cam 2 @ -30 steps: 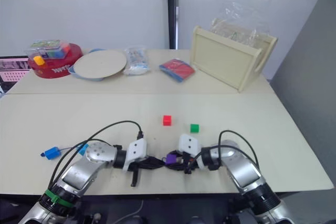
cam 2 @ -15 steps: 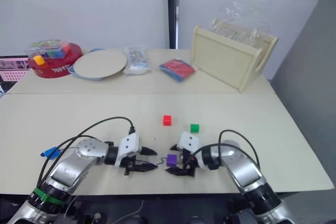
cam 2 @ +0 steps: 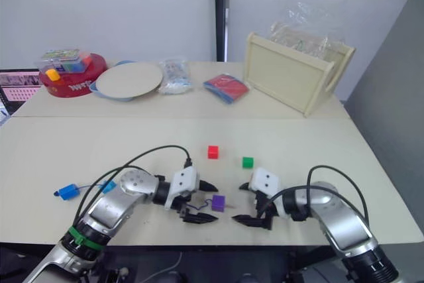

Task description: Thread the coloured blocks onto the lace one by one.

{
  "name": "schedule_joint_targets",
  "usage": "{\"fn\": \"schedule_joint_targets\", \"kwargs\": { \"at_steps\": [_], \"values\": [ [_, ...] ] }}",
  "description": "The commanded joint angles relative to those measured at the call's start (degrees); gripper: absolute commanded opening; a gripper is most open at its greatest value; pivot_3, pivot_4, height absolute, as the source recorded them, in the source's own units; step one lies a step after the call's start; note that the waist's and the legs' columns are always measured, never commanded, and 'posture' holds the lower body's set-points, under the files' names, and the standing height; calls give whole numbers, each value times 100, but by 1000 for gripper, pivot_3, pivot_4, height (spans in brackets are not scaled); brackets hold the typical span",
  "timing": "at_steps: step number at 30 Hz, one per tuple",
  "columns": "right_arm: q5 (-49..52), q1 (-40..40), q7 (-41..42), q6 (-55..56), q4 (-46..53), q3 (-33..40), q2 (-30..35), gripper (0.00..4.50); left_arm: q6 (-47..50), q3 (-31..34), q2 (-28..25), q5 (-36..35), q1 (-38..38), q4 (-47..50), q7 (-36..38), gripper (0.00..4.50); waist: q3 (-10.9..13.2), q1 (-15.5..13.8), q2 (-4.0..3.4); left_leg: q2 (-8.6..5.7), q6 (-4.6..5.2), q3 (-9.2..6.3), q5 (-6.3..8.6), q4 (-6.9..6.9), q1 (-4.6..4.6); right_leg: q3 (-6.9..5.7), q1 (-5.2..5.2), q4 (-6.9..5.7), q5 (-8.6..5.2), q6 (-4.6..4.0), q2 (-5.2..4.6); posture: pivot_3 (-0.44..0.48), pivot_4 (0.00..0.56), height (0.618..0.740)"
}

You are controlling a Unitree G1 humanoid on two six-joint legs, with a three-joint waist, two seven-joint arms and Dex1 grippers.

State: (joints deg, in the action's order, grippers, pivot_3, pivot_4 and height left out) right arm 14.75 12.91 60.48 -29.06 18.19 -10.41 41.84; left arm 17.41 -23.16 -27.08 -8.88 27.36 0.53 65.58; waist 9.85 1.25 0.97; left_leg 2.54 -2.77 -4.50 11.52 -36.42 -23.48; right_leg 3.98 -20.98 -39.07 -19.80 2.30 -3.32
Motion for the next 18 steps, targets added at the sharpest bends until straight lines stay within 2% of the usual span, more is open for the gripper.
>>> {"fn": "schedule_joint_targets", "kwargs": {
  "at_steps": [1, 8, 9, 15, 16, 18],
  "values": [
    [0, -21, -128, 72, 242, 74, 25, 4500, -305, -67, 140, 162, 181, -209, -60, 4093, 0, -16, 0, 0, 0, 0, 0, -1, 0, 0, 0, 0, 0, 0, -1, 0, 150, 740],
    [-126, -140, -200, 192, 282, -26, 60, 4500, -586, -142, 397, 208, 248, -495, 42, 4093, 0, -41, 0, -2, 0, 0, 0, -2, -3, -1, 0, 3, 0, 1, -3, 0, 150, 740],
    [-131, -139, -202, 198, 286, -36, 58, 4500, -590, -144, 415, 216, 247, -504, 56, 3571, 0, -41, 0, -2, 0, 0, 0, -2, -3, -1, 0, 2, 0, 1, -3, 0, 150, 740],
    [-174, -102, -219, 242, 251, -104, 6, 4500, -592, -122, 363, 177, 149, -455, 206, 1655, 0, -25, 0, -1, 0, 0, 0, -2, -1, -1, 0, 1, 0, 1, -2, 0, 150, 740],
    [-175, -95, -212, 257, 248, -115, -5, 4255, -594, -117, 346, 177, 138, -448, 217, 1278, 0, -28, 0, -1, 0, 0, 0, -2, -2, -1, 0, 1, 0, 1, -2, 0, 150, 740],
    [-177, -87, -212, 271, 249, -129, -22, 3721, -581, -113, 323, 172, 124, -428, 240, 1205, 0, -27, 0, -1, 0, 0, 0, -2, -2, -1, 0, 2, 0, 1, -2, 0, 150, 740]
  ]
}}
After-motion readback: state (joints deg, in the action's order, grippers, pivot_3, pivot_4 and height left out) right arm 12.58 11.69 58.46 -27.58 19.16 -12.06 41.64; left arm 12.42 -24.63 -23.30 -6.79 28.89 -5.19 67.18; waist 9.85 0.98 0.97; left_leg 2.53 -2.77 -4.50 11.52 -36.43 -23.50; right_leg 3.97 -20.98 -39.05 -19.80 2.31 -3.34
